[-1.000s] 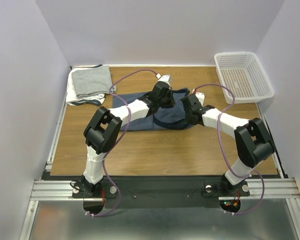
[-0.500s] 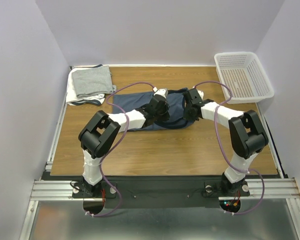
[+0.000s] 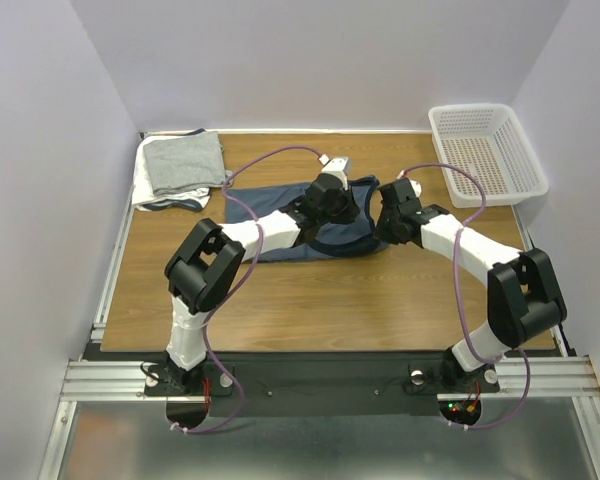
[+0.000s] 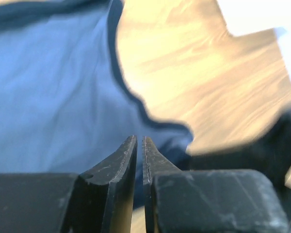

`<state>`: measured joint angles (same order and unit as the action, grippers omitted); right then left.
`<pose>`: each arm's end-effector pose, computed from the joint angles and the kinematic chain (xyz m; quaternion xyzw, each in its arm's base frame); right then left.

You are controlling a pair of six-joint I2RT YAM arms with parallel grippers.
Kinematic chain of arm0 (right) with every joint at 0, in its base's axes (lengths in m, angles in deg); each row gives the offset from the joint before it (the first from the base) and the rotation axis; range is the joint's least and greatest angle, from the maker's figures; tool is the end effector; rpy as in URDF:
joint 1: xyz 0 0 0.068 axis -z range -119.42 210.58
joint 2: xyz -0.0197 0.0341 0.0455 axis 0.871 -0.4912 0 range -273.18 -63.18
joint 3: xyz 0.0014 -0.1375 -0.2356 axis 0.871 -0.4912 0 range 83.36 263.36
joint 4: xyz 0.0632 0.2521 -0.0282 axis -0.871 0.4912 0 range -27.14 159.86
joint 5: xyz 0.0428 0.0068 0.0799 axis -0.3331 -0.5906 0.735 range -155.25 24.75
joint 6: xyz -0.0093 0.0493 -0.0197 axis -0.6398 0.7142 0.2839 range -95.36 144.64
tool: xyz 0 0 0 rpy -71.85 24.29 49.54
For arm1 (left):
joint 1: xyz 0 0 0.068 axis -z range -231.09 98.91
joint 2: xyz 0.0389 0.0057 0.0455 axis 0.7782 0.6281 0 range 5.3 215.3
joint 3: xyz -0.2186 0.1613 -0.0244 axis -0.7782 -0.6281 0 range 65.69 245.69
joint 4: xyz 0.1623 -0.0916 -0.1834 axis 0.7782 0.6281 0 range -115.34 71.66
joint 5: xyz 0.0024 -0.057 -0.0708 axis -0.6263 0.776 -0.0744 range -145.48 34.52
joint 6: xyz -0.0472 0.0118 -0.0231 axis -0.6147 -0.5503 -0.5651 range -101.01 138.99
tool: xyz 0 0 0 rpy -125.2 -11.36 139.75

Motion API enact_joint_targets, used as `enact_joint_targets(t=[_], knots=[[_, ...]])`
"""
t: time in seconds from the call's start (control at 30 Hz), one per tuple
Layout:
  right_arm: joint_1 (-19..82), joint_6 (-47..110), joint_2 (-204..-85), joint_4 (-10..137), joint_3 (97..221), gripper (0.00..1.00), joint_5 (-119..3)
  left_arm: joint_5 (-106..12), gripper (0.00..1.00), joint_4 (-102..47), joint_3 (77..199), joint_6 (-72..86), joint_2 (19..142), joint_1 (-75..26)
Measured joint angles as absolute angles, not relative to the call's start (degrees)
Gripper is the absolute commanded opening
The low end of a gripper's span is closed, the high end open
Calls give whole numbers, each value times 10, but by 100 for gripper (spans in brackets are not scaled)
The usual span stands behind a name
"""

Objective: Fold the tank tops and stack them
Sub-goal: Fold the tank top

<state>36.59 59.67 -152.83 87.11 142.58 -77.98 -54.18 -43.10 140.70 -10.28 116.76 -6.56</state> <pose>0.2981 0.1241 0.2164 0.1246 0.9393 0.0566 0.3146 0.3223 -0.3184 0.2267 0.1145 0.8044 -0.3573 0.4606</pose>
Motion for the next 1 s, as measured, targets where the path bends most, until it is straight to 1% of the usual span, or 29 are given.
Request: enact_joint_targets(t=[0.2, 0.43, 0.53, 0.8, 0.9, 1.0], knots=[[366, 604, -1508, 873, 1423, 2, -778, -521, 15, -435, 1486, -104, 1241, -66], [366, 607, -1525, 876, 1430, 3, -778, -465, 11, -434, 1502, -106, 1312, -64], [366, 607, -1540, 880, 1445, 3, -779, -440, 11, -436, 1502, -107, 1322, -61], [366, 609, -1578, 881, 1491, 10, -799, -394, 10, -458, 1502, -114, 1324, -58], [366, 611, -1594, 881, 1493, 13, -811, -394, 13, -459, 1501, -119, 1324, -59], [366, 616, -1610, 882, 1493, 14, -820, -395, 21, -459, 1501, -127, 1324, -62]])
